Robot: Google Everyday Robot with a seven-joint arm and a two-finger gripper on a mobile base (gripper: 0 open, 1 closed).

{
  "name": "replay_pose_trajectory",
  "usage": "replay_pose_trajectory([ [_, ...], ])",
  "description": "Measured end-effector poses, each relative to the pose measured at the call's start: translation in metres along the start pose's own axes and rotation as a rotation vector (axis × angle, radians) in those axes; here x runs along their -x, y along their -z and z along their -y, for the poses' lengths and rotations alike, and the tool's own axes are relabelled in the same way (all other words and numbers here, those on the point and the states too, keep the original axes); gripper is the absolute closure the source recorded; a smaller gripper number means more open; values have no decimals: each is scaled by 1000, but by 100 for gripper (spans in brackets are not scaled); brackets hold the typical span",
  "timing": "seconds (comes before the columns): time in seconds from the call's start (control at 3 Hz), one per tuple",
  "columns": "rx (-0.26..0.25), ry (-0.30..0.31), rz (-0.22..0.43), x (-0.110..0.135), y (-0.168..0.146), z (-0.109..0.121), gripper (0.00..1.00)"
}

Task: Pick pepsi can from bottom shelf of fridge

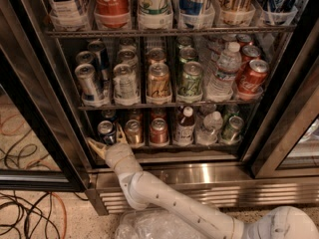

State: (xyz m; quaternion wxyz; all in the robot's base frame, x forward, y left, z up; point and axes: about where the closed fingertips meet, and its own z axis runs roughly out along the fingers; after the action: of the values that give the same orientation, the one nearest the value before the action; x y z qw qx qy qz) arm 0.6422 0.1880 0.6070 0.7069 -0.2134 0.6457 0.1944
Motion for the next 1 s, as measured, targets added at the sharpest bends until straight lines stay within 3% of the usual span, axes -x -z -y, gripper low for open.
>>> replay_pose_trajectory([
  [0.33, 4, -4, -4, -3, -6, -1, 27],
  [1.0, 7, -13, -10, -7, -8, -3, 69],
])
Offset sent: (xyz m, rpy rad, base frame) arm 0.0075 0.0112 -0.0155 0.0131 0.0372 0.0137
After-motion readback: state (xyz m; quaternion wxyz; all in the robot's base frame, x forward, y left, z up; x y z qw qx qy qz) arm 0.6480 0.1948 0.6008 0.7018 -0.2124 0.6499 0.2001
